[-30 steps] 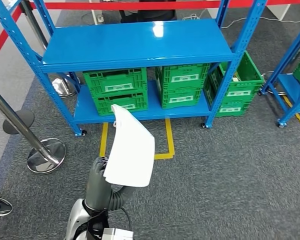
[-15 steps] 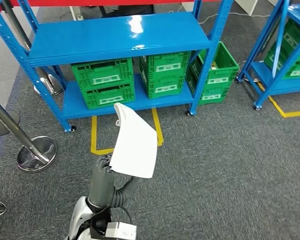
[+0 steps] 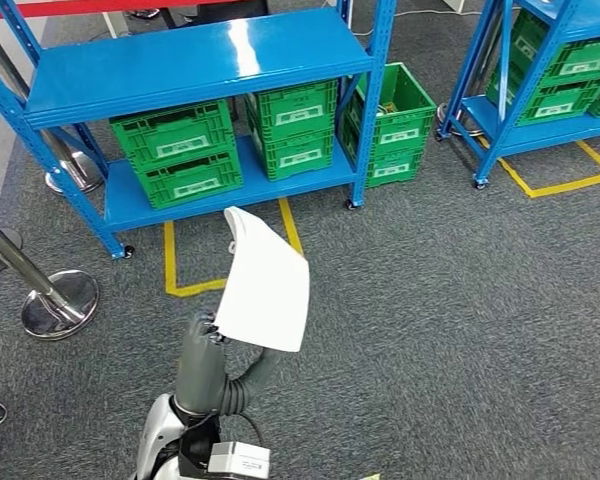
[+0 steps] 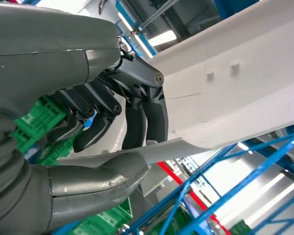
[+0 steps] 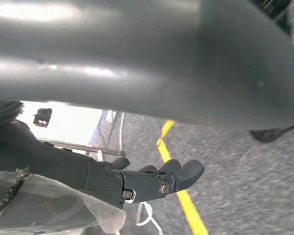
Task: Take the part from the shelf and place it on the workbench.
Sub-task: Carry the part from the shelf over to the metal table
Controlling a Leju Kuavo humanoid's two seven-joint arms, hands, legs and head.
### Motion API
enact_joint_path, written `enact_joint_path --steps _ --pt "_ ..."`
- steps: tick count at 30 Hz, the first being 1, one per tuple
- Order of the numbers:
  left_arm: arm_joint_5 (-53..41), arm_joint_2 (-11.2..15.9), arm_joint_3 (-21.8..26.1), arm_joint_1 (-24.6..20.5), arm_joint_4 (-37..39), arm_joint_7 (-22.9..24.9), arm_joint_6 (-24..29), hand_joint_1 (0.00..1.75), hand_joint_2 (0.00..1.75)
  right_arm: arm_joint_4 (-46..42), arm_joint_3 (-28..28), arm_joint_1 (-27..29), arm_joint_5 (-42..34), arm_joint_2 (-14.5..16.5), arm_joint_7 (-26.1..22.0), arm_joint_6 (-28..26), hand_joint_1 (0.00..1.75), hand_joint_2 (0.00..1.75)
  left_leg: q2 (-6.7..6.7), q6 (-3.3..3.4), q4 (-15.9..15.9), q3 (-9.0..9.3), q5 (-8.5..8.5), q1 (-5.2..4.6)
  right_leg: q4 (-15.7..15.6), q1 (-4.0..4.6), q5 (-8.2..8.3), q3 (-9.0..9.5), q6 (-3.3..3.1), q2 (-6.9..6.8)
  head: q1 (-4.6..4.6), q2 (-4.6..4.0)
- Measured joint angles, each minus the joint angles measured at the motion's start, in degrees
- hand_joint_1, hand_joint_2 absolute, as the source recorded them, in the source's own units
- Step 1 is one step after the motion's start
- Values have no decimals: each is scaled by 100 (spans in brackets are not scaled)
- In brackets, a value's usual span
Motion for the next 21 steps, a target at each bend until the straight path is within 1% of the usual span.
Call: enact_joint_path --steps 1,2,3,4,5,6,7,8,9,10,11,12,13,14,15,16,17,18,19,20,21 --pt "4 -3 0 -3 0 -1 -1 175 175 -1 -4 -3 4 11 1 1 0 0 -80 41 -423 277 -41 -6 29 4 56 -69 17 38 1 0" --pt "13 -5 0 -5 1 -3 -3 175 175 -2 -10 -8 13 21 0 1 0 0 -143 69 -734 454 -126 -16 40 2 115 -116 39 70 3 0" --pt "26 -8 0 -6 1 -8 -9 175 175 -3 -19 -10 27 29 -1 2 0 0 -164 84 -923 537 -198 -29 32 -4 177 -148 70 101 3 0" --pt "44 -10 -1 -5 2 -15 -20 175 175 -4 -30 -6 48 28 -2 2 0 0 -138 86 -1001 532 -186 -32 5 -12 245 -176 107 137 3 0" --pt "67 -11 -2 -5 2 -27 -38 175 175 -4 -43 3 72 28 -4 3 0 0 -94 102 -1022 481 -130 -28 -9 -21 273 -205 139 155 2 0" --pt "90 -15 -4 -4 2 -42 -62 175 175 -4 -57 12 99 27 -6 5 0 0 -53 128 -1045 422 -56 -16 25 -27 202 -261 166 147 6 0" --pt "118 -19 -5 -3 2 -56 -86 175 175 -5 -73 18 127 27 -7 7 0 0 -12 155 -1067 351 26 4 149 -30 18 -337 192 115 17 0" --pt "142 -23 -5 0 2 -68 -109 175 175 -5 -91 21 154 27 5 10 0 0 31 173 -1076 277 98 18 388 -42 -263 -424 214 62 27 0" --pt "162 -25 -3 4 3 -76 -128 175 175 -6 -112 20 177 28 21 17 0 0 71 181 -1074 196 164 20 738 -51 -564 -533 247 11 39 0" --pt "181 -25 -1 8 3 -82 -143 175 175 -7 -132 21 196 30 37 24 0 0 121 177 -1070 117 227 22 1132 -65 -768 -622 285 -20 49 0" --pt "194 -25 3 13 4 -85 -154 175 175 -7 -150 23 211 30 52 30 0 0 176 165 -1064 38 288 22 1465 -82 -823 -671 320 -39 54 0" --pt "205 -24 6 16 6 -87 -161 175 175 -7 -167 23 222 30 54 34 0 0 231 148 -1058 -39 345 24 1660 -103 -740 -649 350 -51 56 0" --pt "213 -24 10 19 8 -89 -164 175 175 -7 -179 25 234 30 54 34 0 0 282 127 -1049 -107 391 28 1644 -124 -573 -525 375 -70 60 0" --pt "215 -25 13 20 9 -89 -165 175 175 -8 -189 26 248 30 54 34 0 0 325 99 -1034 -166 429 35 1409 -144 -415 -284 396 -116 60 0" --pt "216 -26 16 20 10 -91 -165 175 175 -10 -198 22 265 33 54 36 0 0 362 67 -1005 -208 454 28 1017 -162 -353 54 416 -211 63 0" --pt "217 -28 20 18 10 -95 -163 175 175 -14 -207 12 281 40 56 38 0 0 398 32 -962 -245 471 20 588 -163 -384 387 418 -298 70 0" --pt "218 -30 23 17 9 -101 -162 175 175 -19 -220 0 300 48 58 41 0 0 436 -7 -911 -276 489 6 235 -163 -475 634 394 -364 75 0" --pt "219 -31 26 17 9 -109 -161 175 175 -21 -236 -11 316 55 43 44 0 0 472 -42 -868 -299 508 -8 24 -156 -570 756 349 -388 78 0" --pt "219 -30 28 16 9 -116 -160 175 175 -24 -255 -11 330 60 25 45 0 0 510 -75 -839 -320 527 -5 -49 -145 -623 760 281 -356 72 0" --pt "219 -28 28 16 10 -124 -160 175 175 -24 -272 0 345 61 5 46 0 0 513 -113 -815 -336 524 7 -54 -146 -627 715 205 -325 65 0" --pt "219 -26 29 17 10 -128 -159 175 175 -24 -287 12 356 62 -13 46 0 0 459 -149 -756 -361 453 22 -47 -142 -606 675 138 -298 55 0"
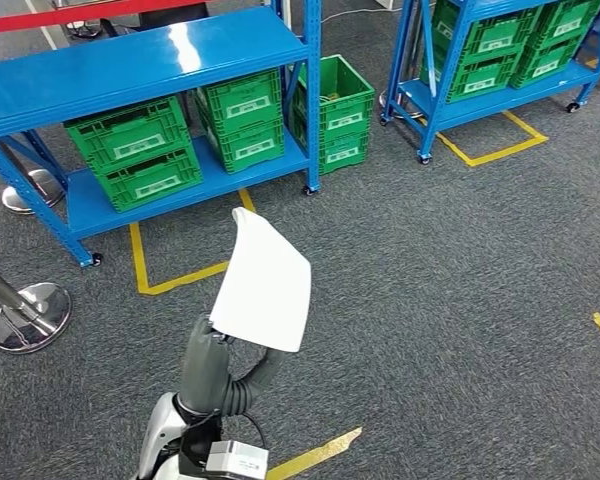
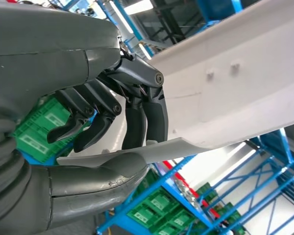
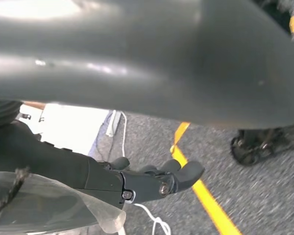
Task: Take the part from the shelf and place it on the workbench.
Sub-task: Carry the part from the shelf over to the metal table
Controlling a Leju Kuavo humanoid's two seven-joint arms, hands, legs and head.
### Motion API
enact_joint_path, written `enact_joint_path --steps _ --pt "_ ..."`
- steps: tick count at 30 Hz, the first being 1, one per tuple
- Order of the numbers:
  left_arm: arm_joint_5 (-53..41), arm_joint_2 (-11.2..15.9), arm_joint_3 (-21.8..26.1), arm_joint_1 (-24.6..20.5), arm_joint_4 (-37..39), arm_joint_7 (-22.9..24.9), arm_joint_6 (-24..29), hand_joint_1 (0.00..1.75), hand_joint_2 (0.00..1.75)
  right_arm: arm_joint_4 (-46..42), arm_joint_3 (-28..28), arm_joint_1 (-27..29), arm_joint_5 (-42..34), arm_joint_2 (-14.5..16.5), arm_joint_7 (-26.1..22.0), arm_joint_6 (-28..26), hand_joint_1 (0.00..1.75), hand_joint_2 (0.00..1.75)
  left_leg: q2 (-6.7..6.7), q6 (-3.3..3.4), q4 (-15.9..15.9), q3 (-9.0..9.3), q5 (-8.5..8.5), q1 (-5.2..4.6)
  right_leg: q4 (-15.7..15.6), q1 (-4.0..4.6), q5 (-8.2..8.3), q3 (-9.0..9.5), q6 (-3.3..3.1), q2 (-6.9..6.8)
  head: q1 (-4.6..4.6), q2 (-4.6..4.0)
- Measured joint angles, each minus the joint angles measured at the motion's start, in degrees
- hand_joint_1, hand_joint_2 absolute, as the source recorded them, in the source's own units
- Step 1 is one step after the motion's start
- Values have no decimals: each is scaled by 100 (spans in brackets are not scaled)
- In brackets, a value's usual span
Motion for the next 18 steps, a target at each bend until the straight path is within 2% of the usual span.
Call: enact_joint_path --steps 1,2,4,5,6,7,8,10,11,12,14,15,16,18 --pt "1 2 1 1 0 -2 0 175 175 0 -14 12 10 1 0 -4 0 0 -81 -32 148 -53 -148 14 -3 7 29 -31 -64 18 -9 0" --pt "2 5 2 4 1 -4 0 175 175 -1 -25 18 17 1 3 -7 0 0 -177 -55 411 -145 -370 23 -5 19 66 -68 -119 40 -16 0" --pt "27 15 3 19 10 -13 -10 175 175 -2 -40 20 34 1 2 -10 0 0 -285 -50 1139 -375 -836 23 -2 65 135 -145 -183 100 -26 0" --pt "61 19 4 27 19 -20 -27 175 175 -2 -46 22 49 1 0 -8 0 0 -299 -31 1426 -444 -964 18 1 91 171 -177 -200 140 -27 0" --pt "103 21 4 32 29 -28 -50 175 175 -2 -54 25 66 1 -3 -7 0 0 -307 -2 1536 -432 -970 10 7 117 205 -205 -210 184 -26 0" --pt "144 21 4 36 37 -34 -74 175 175 -2 -66 29 85 1 -4 -8 0 0 -318 39 1438 -326 -862 -3 13 144 234 -225 -217 231 -26 0" --pt "174 20 6 36 42 -38 -91 175 175 -2 -79 33 103 3 0 -11 0 0 -355 98 1142 -133 -666 -22 17 168 256 -243 -222 276 -26 0" --pt "210 18 17 42 46 -44 -102 175 175 -2 -105 33 131 36 2 -26 0 0 -559 259 413 272 -349 -63 25 185 295 -282 -216 355 -1 0" --pt "223 16 26 48 50 -47 -103 175 175 -3 -117 26 143 52 -10 -34 0 0 -655 311 155 394 -274 -84 30 174 322 -312 -193 393 5 0" --pt "233 14 35 53 54 -51 -104 175 175 -4 -129 18 153 67 -27 -38 0 0 -716 340 28 439 -266 -100 32 149 353 -350 -161 431 7 0" --pt "241 -2 49 56 61 -55 -105 175 175 -7 -149 7 173 66 -54 -34 0 0 -670 324 -123 468 -250 -105 35 122 401 -411 -92 500 -16 0" --pt "242 -13 55 53 63 -56 -106 175 175 -8 -157 11 183 65 -52 -31 0 0 -622 321 -206 489 -235 -87 60 124 383 -455 -66 492 -14 0" --pt "244 -25 62 51 65 -58 -107 175 175 -8 -167 13 191 63 -49 -30 0 0 -574 323 -285 507 -216 -63 163 131 307 -527 -41 455 0 0" --pt "254 -35 82 61 71 -64 -114 175 175 -9 -184 13 215 61 -44 -30 0 0 -471 323 -350 499 -177 -33 707 119 -4 -811 19 334 31 0"
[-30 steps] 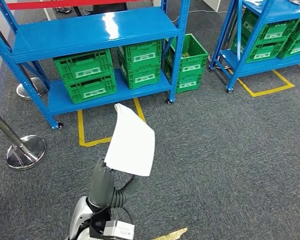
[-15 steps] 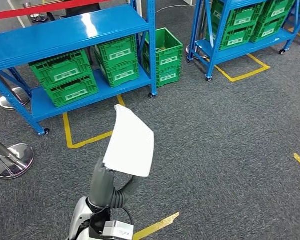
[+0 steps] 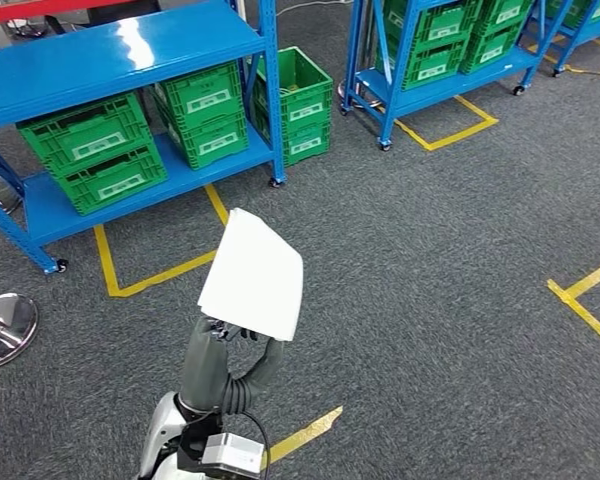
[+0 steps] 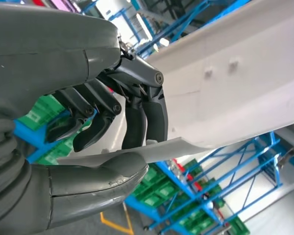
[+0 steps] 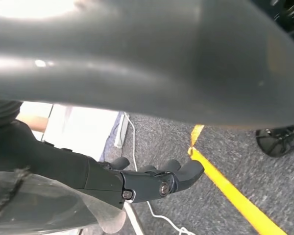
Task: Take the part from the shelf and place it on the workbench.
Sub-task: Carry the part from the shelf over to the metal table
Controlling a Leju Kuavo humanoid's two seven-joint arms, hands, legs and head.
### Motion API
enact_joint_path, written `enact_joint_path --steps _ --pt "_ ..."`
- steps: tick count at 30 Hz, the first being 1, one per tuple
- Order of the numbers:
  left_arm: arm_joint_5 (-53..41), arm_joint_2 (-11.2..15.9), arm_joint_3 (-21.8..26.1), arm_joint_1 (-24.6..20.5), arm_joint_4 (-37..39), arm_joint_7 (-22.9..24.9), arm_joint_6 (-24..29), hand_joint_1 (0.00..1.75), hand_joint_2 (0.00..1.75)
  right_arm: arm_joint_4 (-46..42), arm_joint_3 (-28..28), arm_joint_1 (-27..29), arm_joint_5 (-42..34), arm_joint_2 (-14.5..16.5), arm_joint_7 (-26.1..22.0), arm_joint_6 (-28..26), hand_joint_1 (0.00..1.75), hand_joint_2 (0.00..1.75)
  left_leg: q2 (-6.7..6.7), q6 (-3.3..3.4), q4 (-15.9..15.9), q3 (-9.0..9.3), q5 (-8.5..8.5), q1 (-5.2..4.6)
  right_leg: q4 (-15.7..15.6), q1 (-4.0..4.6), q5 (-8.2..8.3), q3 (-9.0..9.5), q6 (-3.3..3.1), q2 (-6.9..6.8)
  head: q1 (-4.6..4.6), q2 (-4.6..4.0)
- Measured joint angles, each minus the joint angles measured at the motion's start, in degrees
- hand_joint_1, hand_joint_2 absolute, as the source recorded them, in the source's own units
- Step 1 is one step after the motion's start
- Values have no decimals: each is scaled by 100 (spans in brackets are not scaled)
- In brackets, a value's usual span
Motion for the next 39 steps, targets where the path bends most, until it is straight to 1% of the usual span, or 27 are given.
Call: enact_joint_path --steps 2,3,4,6,7,8,9,11,12,13,15,17,18,19,20,21,23,25,27,28,30,32,33,34,35,37,39 --pt "14 -1 22 22 5 -10 -7 175 175 -1 -11 3 19 0 0 -20 0 0 108 -6 18 -39 13 5 715 -38 -289 -322 70 -65 8 0" --pt "20 -1 32 33 8 -17 -9 175 175 -2 -22 9 23 2 0 -50 0 0 163 -13 31 -53 14 9 870 -58 -305 -380 102 -83 7 0" --pt "27 0 43 42 8 -25 -9 175 175 -2 -37 17 22 7 0 -90 0 0 213 -26 47 -62 10 17 793 -77 -215 -320 130 -105 7 0" --pt "36 0 57 54 8 -39 -9 175 175 -7 -68 27 24 21 7 -161 0 0 293 -73 94 -70 -13 41 75 -112 116 92 178 -216 8 0" --pt "38 0 63 58 8 -45 -8 175 175 -9 -79 25 25 46 10 -180 0 0 322 -113 127 -79 -34 38 -294 -112 220 301 177 -290 14 0" --pt "39 1 67 60 7 -52 -7 175 175 -14 -89 21 27 68 14 -193 0 0 343 -155 159 -90 -50 31 -539 -105 268 443 143 -330 8 0" --pt "40 1 70 62 6 -63 -4 175 175 -17 -98 18 32 90 12 -203 0 0 363 -195 183 -98 -58 20 -641 -92 262 502 96 -350 1 0" --pt "40 1 78 66 1 -99 4 175 175 -21 -116 22 74 112 8 -212 0 0 397 -258 203 -106 -57 18 -628 -70 270 490 -27 -286 -18 0" --pt "40 1 81 68 -3 -119 7 175 175 -21 -126 28 106 113 6 -199 0 0 386 -289 225 -112 -84 29 -627 -71 285 478 -66 -267 -22 0" --pt "43 0 85 69 -9 -138 5 175 175 -22 -135 32 139 112 5 -174 0 0 347 -317 316 -147 -173 42 -632 -73 301 466 -105 -243 -29 0" --pt "75 1 92 76 -19 -179 -8 175 175 -26 -152 37 183 101 5 -124 0 0 234 -357 853 -368 -544 57 -639 -74 334 435 -171 -192 -49 0" --pt "135 10 103 116 -39 -221 -22 175 175 -30 -187 38 209 97 5 -147 0 0 178 -353 1643 -702 -920 57 -636 -53 354 394 -209 -119 -59 0" --pt "157 18 112 146 -58 -238 -25 175 175 -30 -209 41 226 105 5 -179 0 0 168 -340 1877 -796 -974 55 -634 -39 362 381 -218 -76 -61 0" --pt "176 27 121 177 -85 -250 -22 175 175 -30 -226 43 249 119 5 -216 0 0 158 -315 1894 -793 -906 51 -633 -25 368 376 -224 -29 -60 0" --pt "189 35 131 208 -122 -258 -12 175 175 -30 -238 43 280 140 5 -250 0 0 138 -278 1678 -684 -729 43 -633 -10 374 380 -225 21 -60 0" --pt "200 44 145 240 -167 -262 7 175 175 -30 -244 40 319 168 5 -281 0 0 78 -226 1315 -511 -498 30 -633 0 380 384 -224 71 -60 0" --pt "238 63 195 335 -284 -276 81 175 175 -28 -246 8 435 236 5 -344 0 0 -100 -117 609 -200 -178 5 -619 20 399 371 -204 163 -55 0" --pt "305 82 289 471 -413 -316 175 175 175 -25 -244 -33 582 286 5 -389 0 0 -184 -73 329 -108 -149 -12 -607 18 432 310 -153 235 -59 0" --pt "383 100 400 596 -539 -374 237 175 175 -22 -240 -49 697 312 5 -415 0 0 -129 -78 238 -102 -131 1 -607 8 455 246 -88 270 -69 0" --pt "406 104 448 638 -589 -402 250 175 175 -21 -239 -58 729 320 5 -424 0 0 -96 -72 197 -96 -98 16 -551 10 407 200 -59 225 -58 0" --pt "421 104 535 696 -654 -445 244 175 175 -21 -238 -96 771 324 7 -437 0 0 -7 -54 133 -95 -42 43 -113 8 130 -22 -11 66 -35 0" --pt "414 101 610 740 -673 -473 211 175 175 -21 -238 -139 796 324 6 -437 0 0 97 -40 131 -116 -32 34 650 -7 -234 -362 43 -53 -22 0" --pt "410 99 645 755 -674 -480 195 175 175 -21 -239 -152 807 324 5 -435 0 0 155 -40 133 -122 -32 29 920 -15 -321 -473 65 -75 -25 0" --pt "408 99 672 763 -677 -485 182 175 175 -21 -239 -157 813 324 5 -434 0 0 207 -41 135 -124 -31 27 982 -20 -300 -479 81 -91 -23 0" --pt "407 97 694 766 -679 -488 173 175 175 -21 -239 -158 818 324 7 -434 0 0 251 -45 136 -121 -32 26 795 -22 -175 -358 87 -114 -24 0" --pt "405 93 729 766 -687 -492 164 175 175 -21 -239 -165 823 324 12 -434 0 0 325 -71 145 -105 -43 17 -16 -17 149 108 77 -283 -22 0" --pt "403 89 760 767 -702 -496 156 175 175 -21 -239 -191 824 326 14 -432 0 0 387 -125 177 -106 -64 -19 -587 3 287 436 6 -439 -33 0"
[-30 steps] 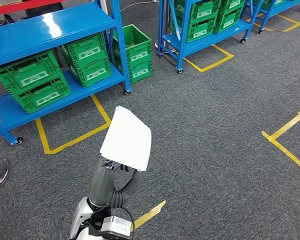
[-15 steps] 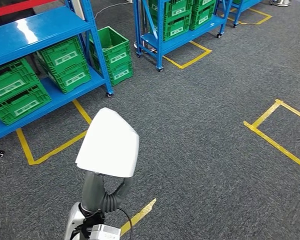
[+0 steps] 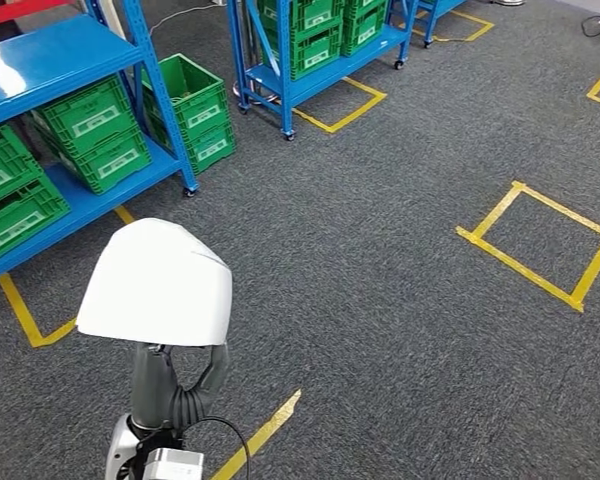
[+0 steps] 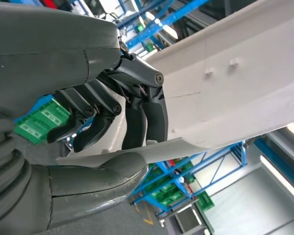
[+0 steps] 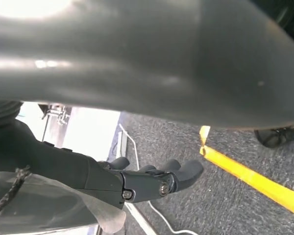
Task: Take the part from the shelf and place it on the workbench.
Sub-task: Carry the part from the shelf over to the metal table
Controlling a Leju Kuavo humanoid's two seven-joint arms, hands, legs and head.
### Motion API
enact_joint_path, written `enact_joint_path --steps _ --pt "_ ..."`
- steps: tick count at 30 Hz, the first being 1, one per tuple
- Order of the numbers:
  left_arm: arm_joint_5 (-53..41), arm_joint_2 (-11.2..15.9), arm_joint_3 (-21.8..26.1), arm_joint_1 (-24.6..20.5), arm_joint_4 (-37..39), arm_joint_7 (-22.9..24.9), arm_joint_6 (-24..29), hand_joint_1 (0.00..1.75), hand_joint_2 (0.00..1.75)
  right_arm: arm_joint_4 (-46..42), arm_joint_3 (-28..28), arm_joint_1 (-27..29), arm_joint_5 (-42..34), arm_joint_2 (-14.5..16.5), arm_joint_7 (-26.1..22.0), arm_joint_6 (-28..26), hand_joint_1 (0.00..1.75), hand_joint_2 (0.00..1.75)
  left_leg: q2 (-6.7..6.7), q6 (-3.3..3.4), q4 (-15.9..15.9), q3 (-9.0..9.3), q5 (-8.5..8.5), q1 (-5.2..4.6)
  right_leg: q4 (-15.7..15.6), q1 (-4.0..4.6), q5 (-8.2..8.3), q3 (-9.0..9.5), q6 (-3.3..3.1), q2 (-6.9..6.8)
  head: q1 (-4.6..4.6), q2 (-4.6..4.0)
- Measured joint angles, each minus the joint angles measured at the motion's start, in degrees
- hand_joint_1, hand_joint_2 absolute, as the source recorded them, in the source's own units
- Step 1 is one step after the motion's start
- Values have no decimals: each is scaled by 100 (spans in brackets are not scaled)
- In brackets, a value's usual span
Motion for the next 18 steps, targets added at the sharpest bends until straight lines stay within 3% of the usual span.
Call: enact_joint_path --steps 1,3,5,8,9,10,11,12,14,16,18 --pt "0 -3 11 0 -9 -5 -10 175 175 0 0 -12 -1 1 -4 4 0 0 32 -28 11 -2 -6 -17 -79 12 -10 42 -41 -23 -8 0" --pt "0 -15 27 -2 -32 -22 -40 175 175 0 0 -19 -3 5 -13 14 0 0 92 -79 24 -2 -22 -20 -87 12 13 38 -124 65 -20 0" --pt "1 -32 45 -12 -62 -44 -71 175 175 0 -2 -25 5 11 -17 26 0 0 2 -142 208 -64 -188 -1 -107 -9 45 32 -190 142 -35 0" --pt "43 -38 102 -28 -81 -77 -145 175 175 0 -3 -56 44 13 -17 33 0 0 -204 -207 1263 -509 -769 35 -114 -16 77 2 -245 271 -64 0" --pt "70 -37 127 -33 -81 -86 -180 175 175 0 -3 -64 55 13 -17 33 0 0 -221 -211 1588 -653 -879 41 -112 -14 82 -6 -250 321 -64 0" --pt "95 -38 150 -42 -81 -93 -209 175 175 0 -4 -69 62 13 -17 34 0 0 -229 -208 1731 -718 -872 42 -109 -12 86 -10 -251 371 -65 0" --pt "107 -39 167 -55 -81 -98 -236 175 175 0 -4 -73 65 13 -17 40 0 0 -238 -197 1632 -674 -740 42 -106 -11 88 -8 -249 422 -64 0" --pt "114 -42 183 -69 -81 -103 -260 175 175 0 -4 -78 64 13 -17 53 0 0 -263 -178 1329 -536 -523 42 -102 -11 90 -1 -245 472 -64 0" --pt "88 -51 205 -101 -81 -110 -305 175 175 -1 -5 -93 44 20 -17 103 0 0 -456 -125 560 -205 -116 47 -84 -6 97 -8 -222 563 -61 0" --pt "6 -67 220 -130 -81 -111 -325 175 175 -5 -7 -106 8 29 -21 165 0 0 -623 -88 146 -57 -14 45 -59 -7 120 -77 -161 640 -62 0" --pt "-82 -94 227 -153 -81 -110 -325 175 175 -9 -13 -103 -14 31 -24 207 0 0 -599 -57 72 -56 -30 43 -59 -20 153 -140 -83 702 -67 0"
